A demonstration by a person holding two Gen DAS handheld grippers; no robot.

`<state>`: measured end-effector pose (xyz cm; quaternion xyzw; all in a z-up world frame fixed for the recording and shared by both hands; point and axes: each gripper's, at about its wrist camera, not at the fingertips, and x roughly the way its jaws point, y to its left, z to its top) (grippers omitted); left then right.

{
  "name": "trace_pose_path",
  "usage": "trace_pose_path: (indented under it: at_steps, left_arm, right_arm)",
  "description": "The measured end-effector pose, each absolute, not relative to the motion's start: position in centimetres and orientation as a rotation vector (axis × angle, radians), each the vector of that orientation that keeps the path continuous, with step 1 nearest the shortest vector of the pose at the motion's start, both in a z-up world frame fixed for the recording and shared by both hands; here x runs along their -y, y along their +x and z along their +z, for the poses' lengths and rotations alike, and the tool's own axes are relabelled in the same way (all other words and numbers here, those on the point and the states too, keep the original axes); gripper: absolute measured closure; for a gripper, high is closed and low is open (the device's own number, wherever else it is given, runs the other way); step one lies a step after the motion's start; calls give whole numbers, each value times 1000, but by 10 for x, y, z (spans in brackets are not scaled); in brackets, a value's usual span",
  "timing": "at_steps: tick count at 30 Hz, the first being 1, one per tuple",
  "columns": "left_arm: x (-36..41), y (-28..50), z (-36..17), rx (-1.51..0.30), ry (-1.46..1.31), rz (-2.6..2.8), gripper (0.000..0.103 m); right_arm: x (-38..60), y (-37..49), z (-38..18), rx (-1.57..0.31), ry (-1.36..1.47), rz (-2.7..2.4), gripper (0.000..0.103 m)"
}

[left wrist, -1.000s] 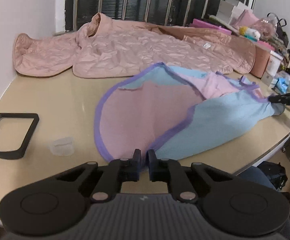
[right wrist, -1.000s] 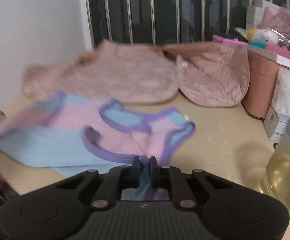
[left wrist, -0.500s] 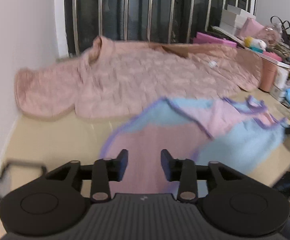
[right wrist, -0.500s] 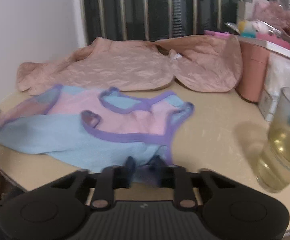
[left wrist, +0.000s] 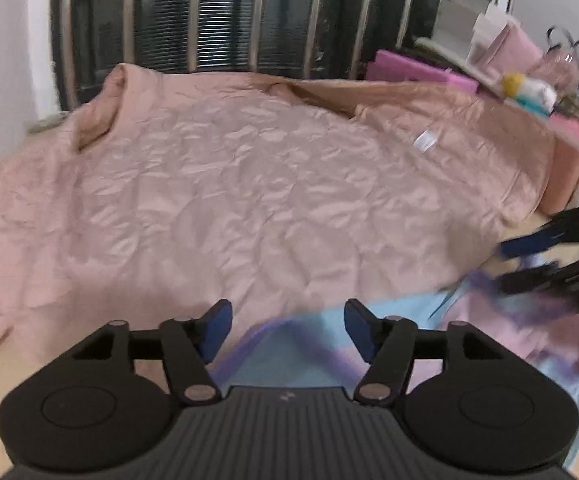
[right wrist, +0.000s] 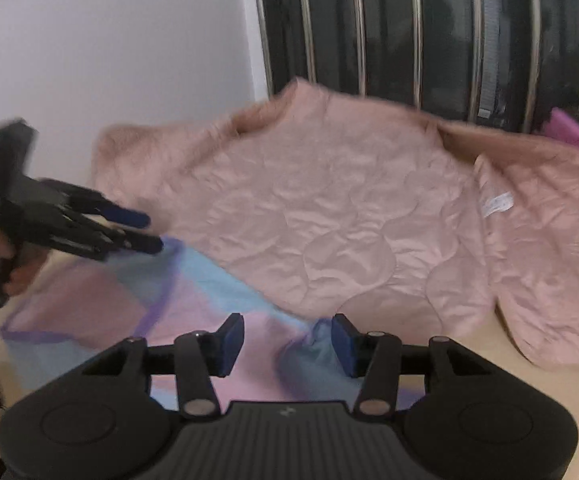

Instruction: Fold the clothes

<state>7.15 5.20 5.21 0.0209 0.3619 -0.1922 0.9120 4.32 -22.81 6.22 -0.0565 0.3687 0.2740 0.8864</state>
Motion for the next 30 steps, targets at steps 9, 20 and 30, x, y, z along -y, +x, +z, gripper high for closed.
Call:
trace_pose_path:
  at_steps: [9, 20, 30]
  left_arm:
    - [-43, 80, 35, -787, 56, -389, 96]
    - [-51, -22, 73, -613, 92, -295, 101]
    - [-74, -101, 49, -684, 142, -153, 54]
  right_arm:
    - [230, 76, 27, -842, -125, 485, 82]
    - [240, 6, 64, -671, -133, 509, 100]
    - [266, -107, 66, -627, -187, 549, 90]
